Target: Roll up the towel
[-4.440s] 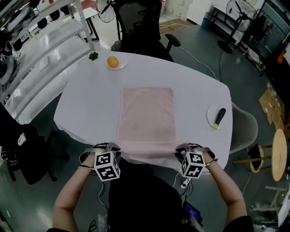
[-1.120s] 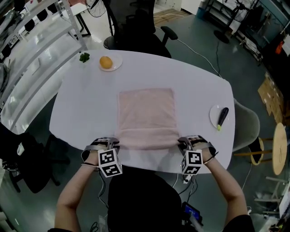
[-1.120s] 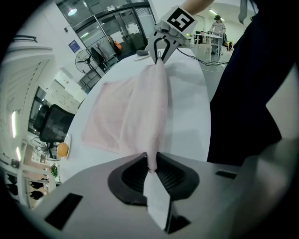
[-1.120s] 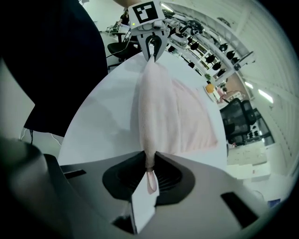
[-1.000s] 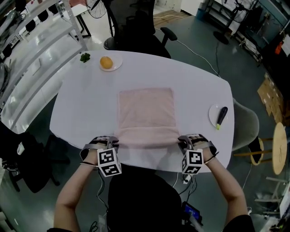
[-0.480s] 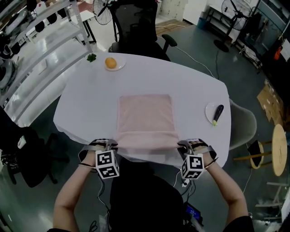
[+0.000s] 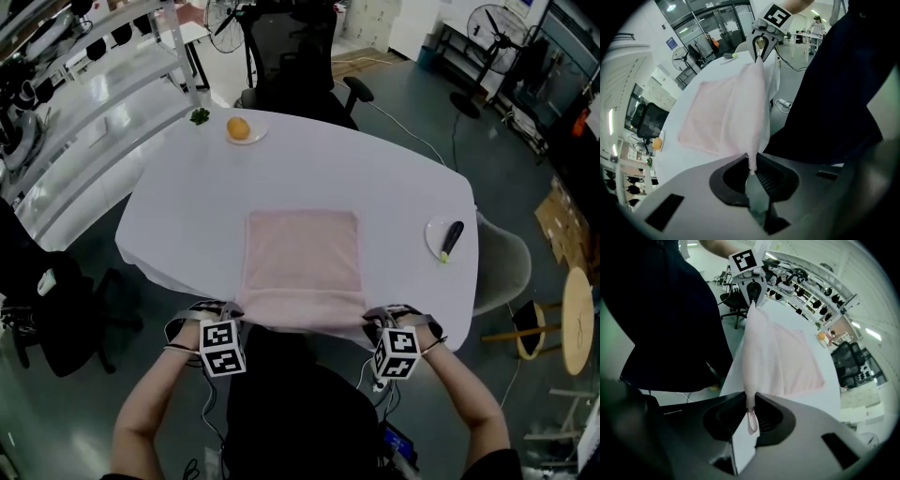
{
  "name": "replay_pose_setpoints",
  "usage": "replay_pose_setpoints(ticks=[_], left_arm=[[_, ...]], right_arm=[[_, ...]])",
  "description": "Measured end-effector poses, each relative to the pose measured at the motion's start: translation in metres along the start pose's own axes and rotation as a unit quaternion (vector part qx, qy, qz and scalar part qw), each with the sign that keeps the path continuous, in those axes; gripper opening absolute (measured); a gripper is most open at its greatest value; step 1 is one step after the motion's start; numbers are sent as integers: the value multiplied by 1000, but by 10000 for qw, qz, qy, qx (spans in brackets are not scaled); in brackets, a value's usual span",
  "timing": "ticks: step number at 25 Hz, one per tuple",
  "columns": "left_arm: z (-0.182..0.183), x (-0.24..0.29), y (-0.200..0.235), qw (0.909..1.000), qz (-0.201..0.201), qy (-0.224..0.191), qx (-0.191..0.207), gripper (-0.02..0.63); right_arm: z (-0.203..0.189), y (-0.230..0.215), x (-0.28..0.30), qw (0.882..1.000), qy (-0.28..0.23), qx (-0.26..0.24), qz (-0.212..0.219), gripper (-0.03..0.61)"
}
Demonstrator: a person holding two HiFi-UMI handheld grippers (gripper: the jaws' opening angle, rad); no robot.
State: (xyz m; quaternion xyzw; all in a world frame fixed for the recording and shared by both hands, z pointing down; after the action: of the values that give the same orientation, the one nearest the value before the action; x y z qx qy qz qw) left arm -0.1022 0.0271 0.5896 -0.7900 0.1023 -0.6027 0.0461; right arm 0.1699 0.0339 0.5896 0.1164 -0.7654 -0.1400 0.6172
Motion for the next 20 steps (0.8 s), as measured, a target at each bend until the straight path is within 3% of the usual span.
replay_pose_setpoints(ticks=[8, 20], left_arm=[[4, -14, 32, 9963, -562, -348, -543, 49], [4, 2, 111, 9913, -524, -469, -1113, 61]], right_arm=[[0, -38, -7, 9876, -265, 1035, 1149, 61], [-8, -121, 25, 9742, -185, 1895, 1208, 71]])
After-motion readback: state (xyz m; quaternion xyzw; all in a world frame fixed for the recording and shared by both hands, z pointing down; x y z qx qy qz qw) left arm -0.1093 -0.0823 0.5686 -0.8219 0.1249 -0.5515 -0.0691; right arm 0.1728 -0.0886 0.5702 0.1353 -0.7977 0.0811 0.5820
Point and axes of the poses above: the fingertips, and each gripper's own axes: x forward along the fingers, y to its left, z out of its top, the point moved 2 cm from there along -x, backward along the fingers, and after that the axes turned 3 degrees about -z, right-handed, at the moved point
